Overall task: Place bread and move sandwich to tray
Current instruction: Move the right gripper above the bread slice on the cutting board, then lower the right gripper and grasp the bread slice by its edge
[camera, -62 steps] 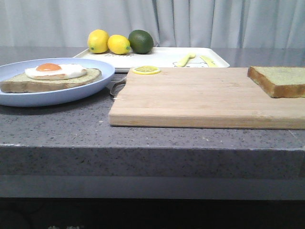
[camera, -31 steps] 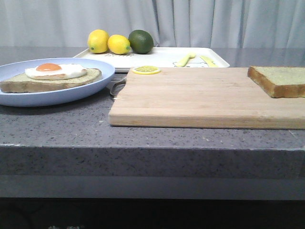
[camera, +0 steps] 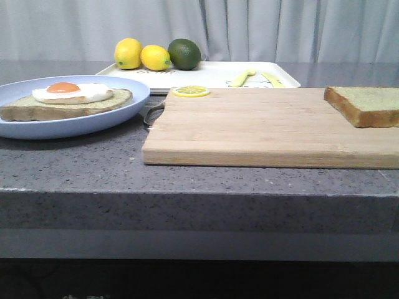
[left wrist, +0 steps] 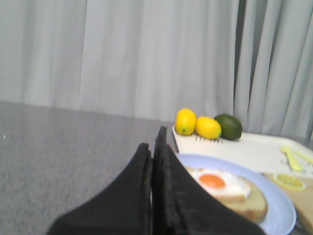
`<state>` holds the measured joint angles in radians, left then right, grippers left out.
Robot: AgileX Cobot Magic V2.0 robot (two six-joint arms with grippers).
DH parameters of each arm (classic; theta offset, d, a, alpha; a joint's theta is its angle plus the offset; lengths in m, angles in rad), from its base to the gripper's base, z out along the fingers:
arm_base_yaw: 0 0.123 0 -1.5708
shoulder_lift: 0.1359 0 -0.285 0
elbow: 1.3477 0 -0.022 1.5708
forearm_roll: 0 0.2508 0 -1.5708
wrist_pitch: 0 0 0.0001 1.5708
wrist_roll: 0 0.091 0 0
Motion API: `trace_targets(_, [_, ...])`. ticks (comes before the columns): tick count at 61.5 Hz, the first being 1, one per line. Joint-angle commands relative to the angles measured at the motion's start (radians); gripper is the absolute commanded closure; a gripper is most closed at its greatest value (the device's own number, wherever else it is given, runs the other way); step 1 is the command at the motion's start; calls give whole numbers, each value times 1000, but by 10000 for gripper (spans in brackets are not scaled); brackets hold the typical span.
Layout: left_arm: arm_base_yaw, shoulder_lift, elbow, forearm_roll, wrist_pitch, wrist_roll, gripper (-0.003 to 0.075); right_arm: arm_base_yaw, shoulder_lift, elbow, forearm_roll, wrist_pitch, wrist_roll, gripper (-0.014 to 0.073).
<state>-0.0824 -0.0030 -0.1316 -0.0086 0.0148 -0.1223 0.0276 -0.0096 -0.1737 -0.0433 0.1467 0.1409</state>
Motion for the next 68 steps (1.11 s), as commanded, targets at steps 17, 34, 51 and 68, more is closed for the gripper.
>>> trace_targets(17, [2,140,-391,-4,169,3,741,-2,170,-352,-21,220,-3,665])
trace_targets(34, [2,389,-611,-4,469,3,741,-2,491,-561,-21,483,-3,665])
trace_targets(51, [2,516,-611,-12,478,3,741,-2,701,-562,-20,488,-3,665])
trace_targets(68, [2,599,-611,41,480,3,739,-2,825,-562,-20,524,-3,633])
